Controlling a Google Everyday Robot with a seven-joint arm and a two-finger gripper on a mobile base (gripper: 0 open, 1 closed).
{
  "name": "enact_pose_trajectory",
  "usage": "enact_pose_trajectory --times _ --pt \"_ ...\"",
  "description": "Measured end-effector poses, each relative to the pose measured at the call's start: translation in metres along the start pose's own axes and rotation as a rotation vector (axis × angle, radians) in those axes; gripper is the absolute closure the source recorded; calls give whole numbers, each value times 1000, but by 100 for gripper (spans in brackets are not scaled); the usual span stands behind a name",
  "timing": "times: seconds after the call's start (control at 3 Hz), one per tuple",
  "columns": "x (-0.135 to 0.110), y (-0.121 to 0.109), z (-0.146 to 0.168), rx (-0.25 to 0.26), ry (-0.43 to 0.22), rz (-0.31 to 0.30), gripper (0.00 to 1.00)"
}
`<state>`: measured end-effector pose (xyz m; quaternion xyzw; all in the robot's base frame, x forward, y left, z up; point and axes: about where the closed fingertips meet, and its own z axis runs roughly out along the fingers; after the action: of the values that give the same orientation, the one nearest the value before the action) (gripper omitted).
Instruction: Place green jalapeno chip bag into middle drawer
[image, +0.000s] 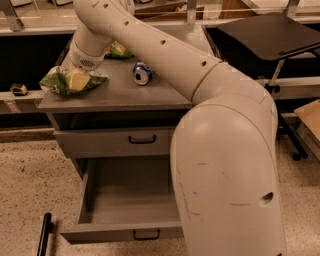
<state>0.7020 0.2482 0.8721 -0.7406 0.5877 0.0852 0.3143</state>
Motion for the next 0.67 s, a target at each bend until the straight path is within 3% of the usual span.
enact_pose_trajectory --times 0.67 --pt "0 0 0 0 0 0 100"
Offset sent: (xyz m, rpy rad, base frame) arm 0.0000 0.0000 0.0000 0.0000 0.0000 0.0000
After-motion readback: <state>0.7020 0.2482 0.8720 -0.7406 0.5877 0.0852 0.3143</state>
